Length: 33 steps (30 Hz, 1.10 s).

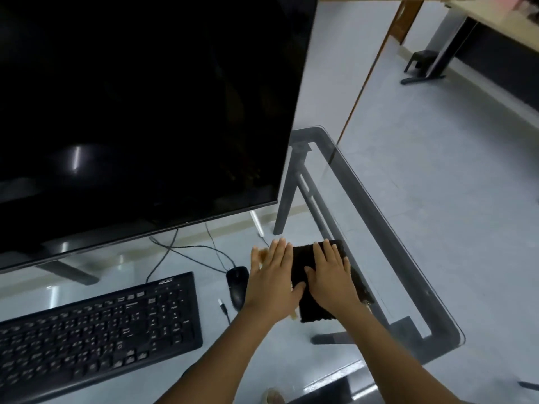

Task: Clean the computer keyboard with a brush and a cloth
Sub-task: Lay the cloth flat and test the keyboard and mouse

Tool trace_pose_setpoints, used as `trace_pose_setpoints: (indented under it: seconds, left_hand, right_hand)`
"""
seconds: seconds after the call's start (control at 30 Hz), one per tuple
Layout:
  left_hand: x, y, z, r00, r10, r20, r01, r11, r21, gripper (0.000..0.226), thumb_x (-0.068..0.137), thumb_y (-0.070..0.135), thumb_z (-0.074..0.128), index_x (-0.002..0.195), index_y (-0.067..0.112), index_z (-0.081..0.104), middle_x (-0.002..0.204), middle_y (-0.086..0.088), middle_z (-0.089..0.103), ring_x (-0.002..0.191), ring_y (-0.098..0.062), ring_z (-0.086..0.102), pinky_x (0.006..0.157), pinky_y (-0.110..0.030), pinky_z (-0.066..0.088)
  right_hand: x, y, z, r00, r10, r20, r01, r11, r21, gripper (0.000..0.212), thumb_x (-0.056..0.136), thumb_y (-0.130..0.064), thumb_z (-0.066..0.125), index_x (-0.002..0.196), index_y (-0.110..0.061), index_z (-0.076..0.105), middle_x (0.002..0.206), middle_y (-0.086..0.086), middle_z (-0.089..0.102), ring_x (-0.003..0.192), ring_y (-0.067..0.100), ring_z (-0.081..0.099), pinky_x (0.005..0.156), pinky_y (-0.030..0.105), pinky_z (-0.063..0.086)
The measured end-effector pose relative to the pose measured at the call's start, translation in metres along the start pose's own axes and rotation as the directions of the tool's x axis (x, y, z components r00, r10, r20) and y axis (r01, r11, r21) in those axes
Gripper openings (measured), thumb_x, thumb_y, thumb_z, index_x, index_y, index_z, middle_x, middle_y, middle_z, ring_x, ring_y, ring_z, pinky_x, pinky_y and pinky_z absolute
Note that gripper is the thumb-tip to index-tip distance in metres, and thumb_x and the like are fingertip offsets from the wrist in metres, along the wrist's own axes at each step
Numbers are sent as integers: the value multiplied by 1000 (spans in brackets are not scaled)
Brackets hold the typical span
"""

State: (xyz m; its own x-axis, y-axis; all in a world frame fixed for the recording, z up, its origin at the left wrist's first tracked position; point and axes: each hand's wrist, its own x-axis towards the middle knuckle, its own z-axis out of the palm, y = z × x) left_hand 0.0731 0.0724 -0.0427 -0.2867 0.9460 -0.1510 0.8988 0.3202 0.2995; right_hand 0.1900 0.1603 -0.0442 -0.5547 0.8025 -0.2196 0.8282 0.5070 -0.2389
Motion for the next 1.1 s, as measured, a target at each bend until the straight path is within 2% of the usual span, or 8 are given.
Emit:
trace_pose_setpoints:
  seconds: [0.1,0.2,0.4,0.57,0.83,0.93,1.0,1.1]
  left_hand:
    - [-29,-37,-23,991,-121,-66,115,990,-77,74,95,50,36,152,15,4,161,0,-2,147,-13,-9,116,-48,-13]
    - [-68,-86,-43,971,-211,-114,200,974,-107,72,95,49,35,152,14,7,161,0,5,147,-12,-4,117,-48,-11]
    - [-145,-177,-77,926,-339,-167,320,939,-129,72,94,51,37,152,14,14,160,-1,13,147,-14,4,118,-48,-4]
    - [-207,-246,-86,842,-517,-154,457,835,-307,70,95,48,41,151,11,19,159,-4,14,147,-16,5,118,-47,-2]
    - [-288,-326,-82,678,-732,-61,643,632,-432,68,94,38,50,149,12,21,160,-3,12,147,-21,7,116,-52,8]
    - [-304,-340,-79,613,-789,-30,680,547,-487,70,91,34,54,149,9,22,159,-8,13,146,-25,11,115,-53,13]
    - [-308,-349,-75,552,-834,1,689,456,-562,66,87,31,60,140,3,33,151,-17,29,137,-35,28,108,-56,29]
    - [-310,-351,-73,450,-893,11,691,340,-638,39,82,23,64,106,-1,46,115,-21,51,110,-41,46,87,-50,44]
  right_hand:
    - [-5,-44,-3,999,-40,-31,43,995,85,57,99,-30,42,149,-10,24,157,13,23,146,29,17,118,51,16]
    - [-17,-101,5,987,-151,-53,158,974,160,57,95,-26,51,145,-8,32,147,16,40,135,32,39,110,48,35]
    - [-58,-206,20,977,-202,-64,212,946,244,56,95,-25,52,145,-6,33,141,18,43,126,33,46,103,42,42]
    - [-85,-254,36,994,-87,68,61,947,314,51,96,-28,48,143,-14,32,137,12,43,120,29,50,97,41,48]
    - [-109,-281,68,998,-6,69,-6,987,161,62,93,-32,51,146,-9,28,145,19,36,126,38,43,102,45,43]
    - [-114,-286,74,993,89,77,-99,983,153,60,93,-34,52,141,-5,30,137,19,39,123,38,42,99,46,43]
    - [-112,-286,77,985,158,63,-166,975,151,58,93,-35,53,135,-1,34,133,20,41,123,37,42,98,47,43]
    - [-104,-280,80,967,250,40,-253,957,139,51,92,-37,54,125,1,44,124,22,46,117,39,44,94,47,44]
